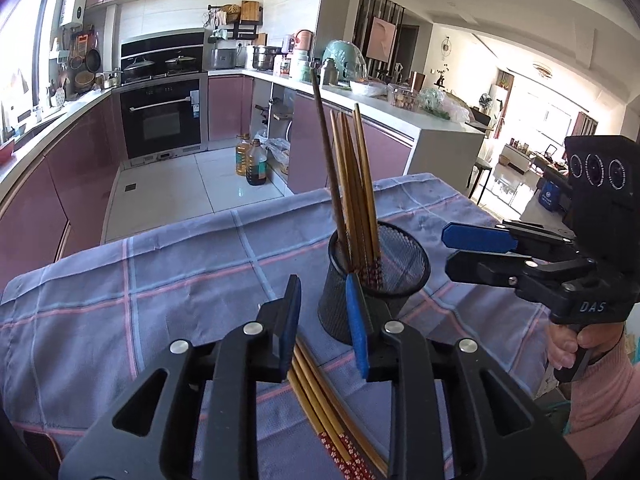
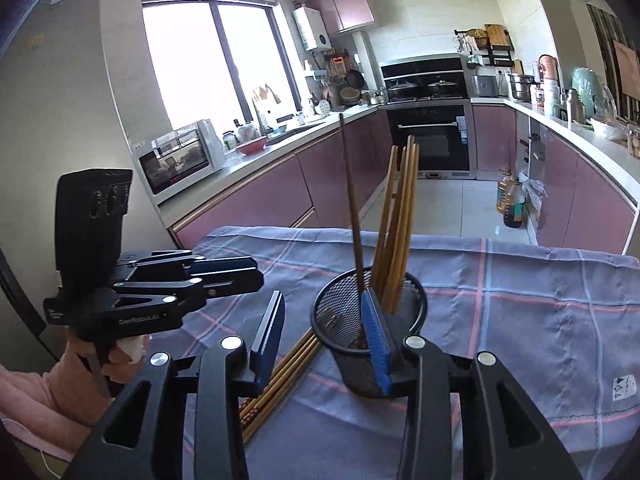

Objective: Organize utensils
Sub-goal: 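Move the open left gripper back down to the loose chopsticks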

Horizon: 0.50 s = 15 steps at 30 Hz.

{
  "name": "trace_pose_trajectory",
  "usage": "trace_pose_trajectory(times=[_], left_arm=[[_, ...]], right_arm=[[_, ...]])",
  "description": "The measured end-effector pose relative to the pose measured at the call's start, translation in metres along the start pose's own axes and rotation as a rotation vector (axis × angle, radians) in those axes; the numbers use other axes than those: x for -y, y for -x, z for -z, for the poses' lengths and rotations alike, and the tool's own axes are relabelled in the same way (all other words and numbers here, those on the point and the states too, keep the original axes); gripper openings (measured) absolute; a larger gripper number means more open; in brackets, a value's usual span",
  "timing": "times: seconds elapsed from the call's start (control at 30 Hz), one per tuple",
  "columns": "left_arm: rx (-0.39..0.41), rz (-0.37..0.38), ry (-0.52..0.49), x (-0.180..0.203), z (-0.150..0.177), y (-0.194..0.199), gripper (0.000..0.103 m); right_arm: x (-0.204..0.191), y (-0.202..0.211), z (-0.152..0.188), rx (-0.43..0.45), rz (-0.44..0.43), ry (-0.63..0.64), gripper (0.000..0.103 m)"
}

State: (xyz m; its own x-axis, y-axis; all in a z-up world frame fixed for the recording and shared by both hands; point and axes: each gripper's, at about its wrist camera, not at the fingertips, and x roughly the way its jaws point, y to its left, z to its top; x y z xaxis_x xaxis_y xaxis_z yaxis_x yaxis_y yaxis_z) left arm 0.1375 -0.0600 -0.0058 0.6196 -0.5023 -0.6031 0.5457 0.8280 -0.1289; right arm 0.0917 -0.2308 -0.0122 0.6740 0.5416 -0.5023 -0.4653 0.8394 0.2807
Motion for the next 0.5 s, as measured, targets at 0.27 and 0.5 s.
trace_pose_trajectory(times=[0.27,0.5], left_arm=[[-0.128,-0.015,0.067,-0.022,0.057,-0.015,0.025],[-0.213,-0.020,0.107,-0.028,0.095,-0.031,0.025]], right_arm=[[-0.015,-0.036,0.044,-0.141,-0.062,-0.040,0.039],[-0.021,-0.070,0.070,-0.238,-0.055,-0.076,0.039]])
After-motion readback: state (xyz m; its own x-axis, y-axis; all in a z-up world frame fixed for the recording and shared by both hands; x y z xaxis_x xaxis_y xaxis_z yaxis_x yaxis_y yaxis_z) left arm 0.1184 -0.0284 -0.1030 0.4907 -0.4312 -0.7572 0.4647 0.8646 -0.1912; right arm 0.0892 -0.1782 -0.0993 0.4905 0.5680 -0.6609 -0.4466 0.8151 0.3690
